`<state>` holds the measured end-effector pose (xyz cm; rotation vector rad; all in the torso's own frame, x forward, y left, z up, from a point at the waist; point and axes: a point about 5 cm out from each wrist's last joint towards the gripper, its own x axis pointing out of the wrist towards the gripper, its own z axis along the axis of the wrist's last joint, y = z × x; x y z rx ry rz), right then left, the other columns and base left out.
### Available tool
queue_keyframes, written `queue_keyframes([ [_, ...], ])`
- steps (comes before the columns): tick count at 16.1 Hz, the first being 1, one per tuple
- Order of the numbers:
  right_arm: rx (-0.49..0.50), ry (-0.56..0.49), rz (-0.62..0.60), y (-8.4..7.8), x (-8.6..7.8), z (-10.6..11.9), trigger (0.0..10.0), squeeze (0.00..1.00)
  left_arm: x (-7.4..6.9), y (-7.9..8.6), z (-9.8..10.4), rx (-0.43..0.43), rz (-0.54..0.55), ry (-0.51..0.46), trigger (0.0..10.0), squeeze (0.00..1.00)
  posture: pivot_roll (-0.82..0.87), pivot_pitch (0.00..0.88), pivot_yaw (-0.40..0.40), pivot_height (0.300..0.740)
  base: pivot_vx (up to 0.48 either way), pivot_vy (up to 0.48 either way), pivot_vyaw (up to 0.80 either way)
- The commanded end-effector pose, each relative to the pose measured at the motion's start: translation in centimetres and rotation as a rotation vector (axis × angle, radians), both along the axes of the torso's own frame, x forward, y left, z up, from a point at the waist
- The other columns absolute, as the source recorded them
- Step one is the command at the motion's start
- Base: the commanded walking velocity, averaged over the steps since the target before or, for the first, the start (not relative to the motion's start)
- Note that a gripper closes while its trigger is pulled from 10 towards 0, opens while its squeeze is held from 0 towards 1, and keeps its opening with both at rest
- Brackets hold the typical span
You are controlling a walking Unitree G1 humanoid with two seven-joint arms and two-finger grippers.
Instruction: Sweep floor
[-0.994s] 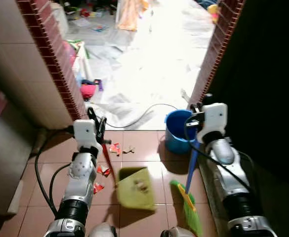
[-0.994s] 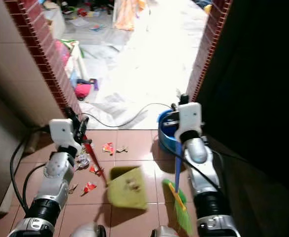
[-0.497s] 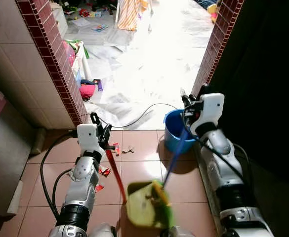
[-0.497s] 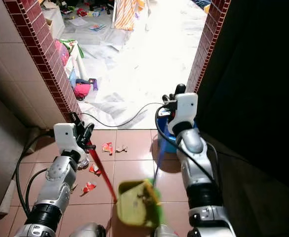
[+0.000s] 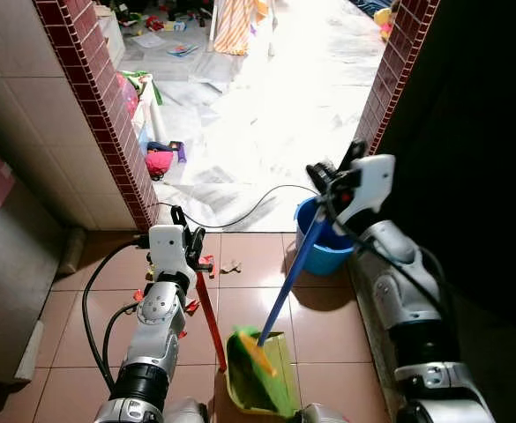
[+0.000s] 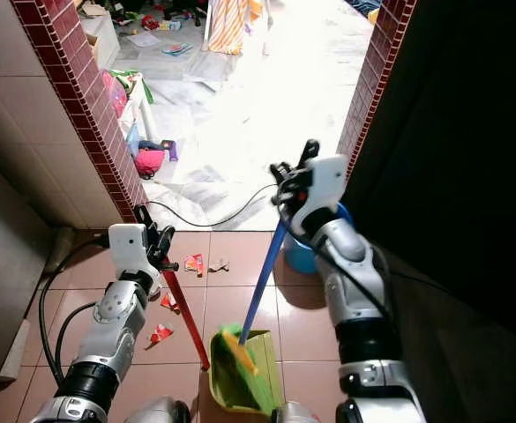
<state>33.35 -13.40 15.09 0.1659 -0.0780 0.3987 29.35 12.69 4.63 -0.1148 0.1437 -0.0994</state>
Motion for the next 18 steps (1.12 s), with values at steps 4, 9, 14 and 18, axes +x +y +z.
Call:
queue_keyframes([
  [4, -0.279, -0.228, -0.087, -1.7, 0.6, 2.4, 10.0, 0.0, 0.4, 0.4, 0.6, -0.002, 0.019, -0.031, 10.0, 0.0, -0.05, 0.0, 0.006, 0.74, 0.0, 0.0, 0.0],
  [9, -0.269, -0.133, -0.217, -2.5, 0.2, -0.6, 10.0, 0.0, 0.9, 1.3, 1.4, 0.004, 0.064, -0.038, 10.0, 0.0, -0.05, 0.0, 0.003, 0.74, 0.0, 0.0, 0.0],
  [14, -0.197, -0.021, -0.358, -3.3, -0.3, -2.5, 10.0, 0.0, 0.7, 2.0, 2.7, -0.045, 0.065, -0.085, 10.0, 0.0, -0.03, 0.0, 0.006, 0.74, 0.0, 0.0, 0.0],
  [18, -0.168, 0.006, -0.374, -3.0, -0.5, -3.2, 10.0, 0.0, 0.3, 1.5, 2.9, -0.06, 0.035, -0.075, 10.0, 0.0, -0.03, 0.0, 0.004, 0.74, 0.0, 0.063, -0.8],
])
